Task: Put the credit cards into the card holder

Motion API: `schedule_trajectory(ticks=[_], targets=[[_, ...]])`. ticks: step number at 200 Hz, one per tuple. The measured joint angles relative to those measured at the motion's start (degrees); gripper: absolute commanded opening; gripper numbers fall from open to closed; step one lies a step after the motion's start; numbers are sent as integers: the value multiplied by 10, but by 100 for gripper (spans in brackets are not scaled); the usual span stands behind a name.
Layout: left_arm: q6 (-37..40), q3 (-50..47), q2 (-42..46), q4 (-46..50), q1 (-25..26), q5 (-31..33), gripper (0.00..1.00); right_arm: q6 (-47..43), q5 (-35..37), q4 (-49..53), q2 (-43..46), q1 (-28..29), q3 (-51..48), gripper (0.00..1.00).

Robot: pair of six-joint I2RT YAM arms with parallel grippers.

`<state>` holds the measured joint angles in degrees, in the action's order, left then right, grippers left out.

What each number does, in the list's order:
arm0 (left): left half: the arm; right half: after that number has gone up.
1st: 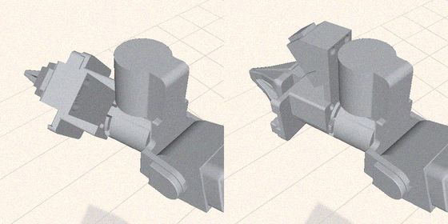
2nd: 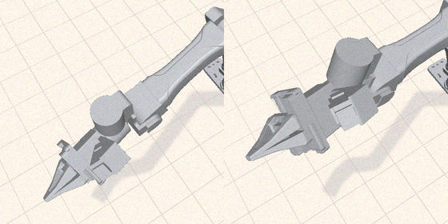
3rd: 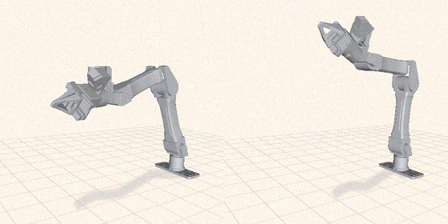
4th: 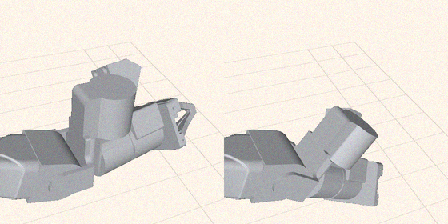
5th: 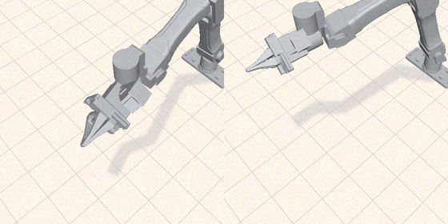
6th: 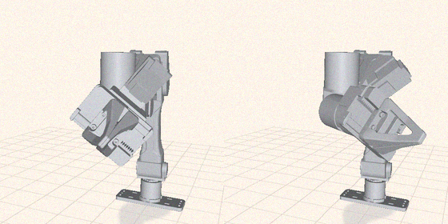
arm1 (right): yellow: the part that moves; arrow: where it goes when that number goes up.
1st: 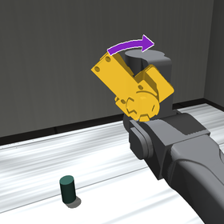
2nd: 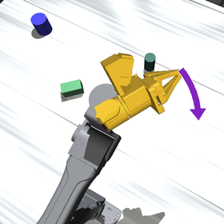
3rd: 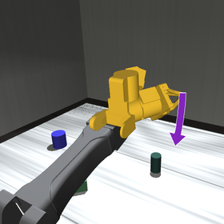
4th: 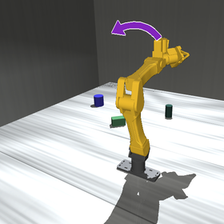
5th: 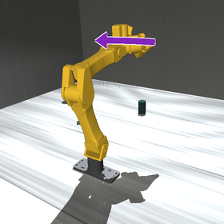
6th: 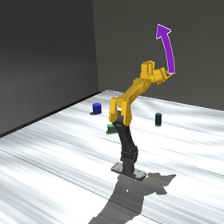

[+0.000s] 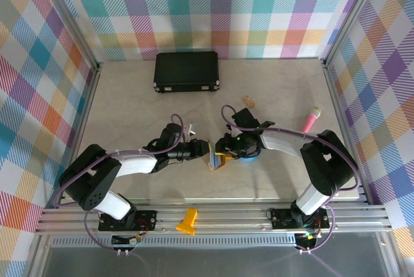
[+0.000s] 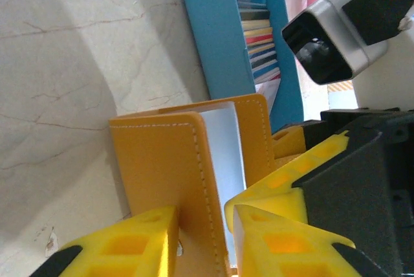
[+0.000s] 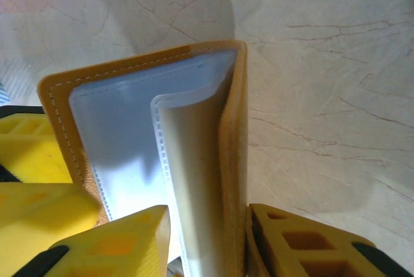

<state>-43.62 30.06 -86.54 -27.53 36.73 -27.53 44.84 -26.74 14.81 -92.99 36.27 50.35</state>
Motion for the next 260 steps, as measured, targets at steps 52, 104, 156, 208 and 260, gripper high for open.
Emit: schedule_trajectory(ticks=[52,104,156,208,260], targets=[[-8,4,-11,-16,3,-5,17,9,-10,-19,4,-3,-7,41],[-36,5,-28,-55,3,-13,8,18,-23,-42,5,-7,-14,47],[-62,5,-49,-91,3,-20,0,34,-35,-64,5,-19,-28,48],[-65,5,-43,-87,4,-17,0,41,-35,-64,5,-19,-28,50],[-65,5,-3,-57,8,1,0,43,-29,-62,5,-19,-28,48]])
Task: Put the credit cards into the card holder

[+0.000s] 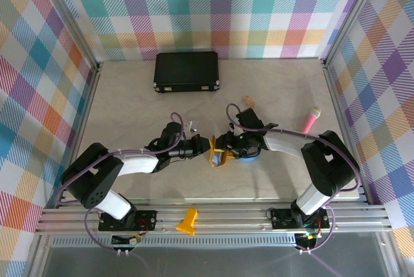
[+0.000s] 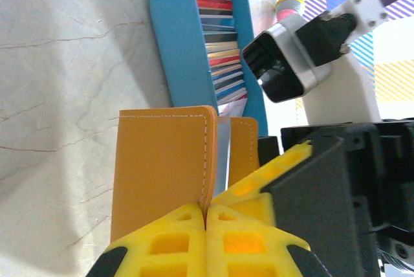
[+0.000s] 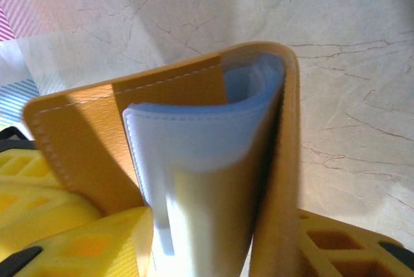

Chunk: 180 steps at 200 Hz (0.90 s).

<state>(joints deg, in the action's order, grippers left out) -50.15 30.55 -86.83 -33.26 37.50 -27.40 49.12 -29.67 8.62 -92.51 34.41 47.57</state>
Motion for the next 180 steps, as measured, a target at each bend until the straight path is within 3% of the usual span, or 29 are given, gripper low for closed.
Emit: schedule_trajectory(ticks=[136,160,180], targets=[[20,0,39,99,11,66,0,-7,37,35,20,0,2,28],[20,0,39,99,11,70,0,-10,37,36,20,0,5,44],[22,0,42,101,11,70,0,-16,35,37,20,0,5,49]])
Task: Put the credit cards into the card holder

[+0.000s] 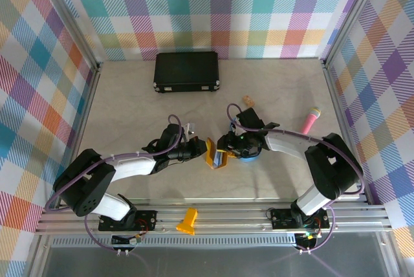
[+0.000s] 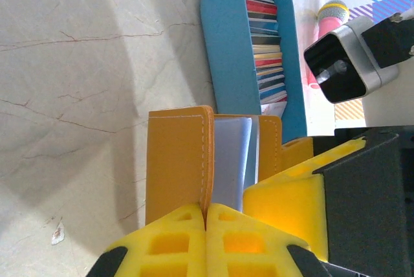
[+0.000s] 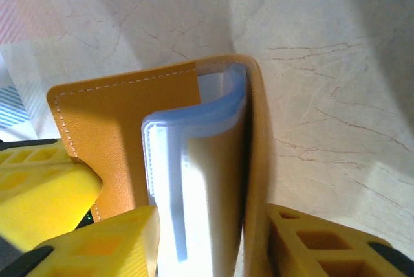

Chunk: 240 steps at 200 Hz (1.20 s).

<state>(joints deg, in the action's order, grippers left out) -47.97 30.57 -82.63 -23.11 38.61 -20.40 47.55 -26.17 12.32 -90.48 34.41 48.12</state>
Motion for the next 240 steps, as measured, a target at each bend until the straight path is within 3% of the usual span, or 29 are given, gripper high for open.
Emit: schedule_trajectory(ticks=[61,127,174,204,240], targets=[[25,8,24,40,0,6,0,0,-5,-1,2,0,0,45],[24,8,17,35,0,6,0,0,-11,-2,11,0,0,32],[23,8,16,34,0,6,0,-2,-11,1,10,0,0,35],[24,7,16,34,0,6,0,-5,-11,6,1,0,0,28],[24,7,16,34,0,7,0,-6,-9,15,1,0,0,31]])
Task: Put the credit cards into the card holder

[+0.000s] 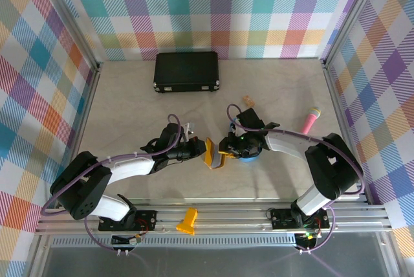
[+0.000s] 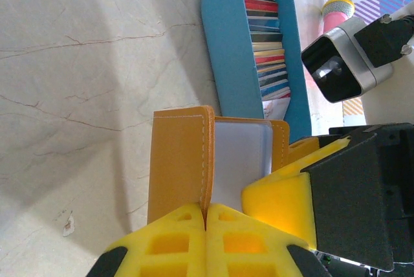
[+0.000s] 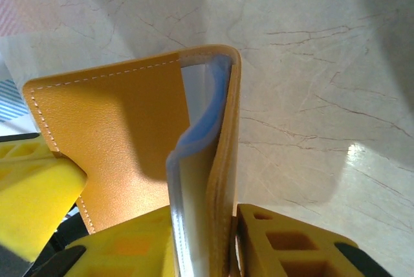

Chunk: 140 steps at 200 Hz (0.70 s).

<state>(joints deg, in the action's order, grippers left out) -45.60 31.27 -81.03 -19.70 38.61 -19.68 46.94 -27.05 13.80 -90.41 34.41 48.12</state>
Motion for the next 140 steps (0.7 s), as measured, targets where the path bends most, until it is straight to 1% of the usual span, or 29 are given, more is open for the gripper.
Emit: schedule_trajectory(ticks=[24,64,100,116,140], targets=[[0,0,0,0,0,3,0,-4,2,9,4,0,0,31],[0,0,0,-2,0,3,0,-9,2,13,10,0,4,28],[0,-2,-3,-4,0,5,0,-11,2,16,11,0,4,22],[0,-3,-3,-4,0,6,0,-11,2,17,13,0,4,22],[0,-4,-9,-8,0,8,0,-11,2,17,16,0,4,24]])
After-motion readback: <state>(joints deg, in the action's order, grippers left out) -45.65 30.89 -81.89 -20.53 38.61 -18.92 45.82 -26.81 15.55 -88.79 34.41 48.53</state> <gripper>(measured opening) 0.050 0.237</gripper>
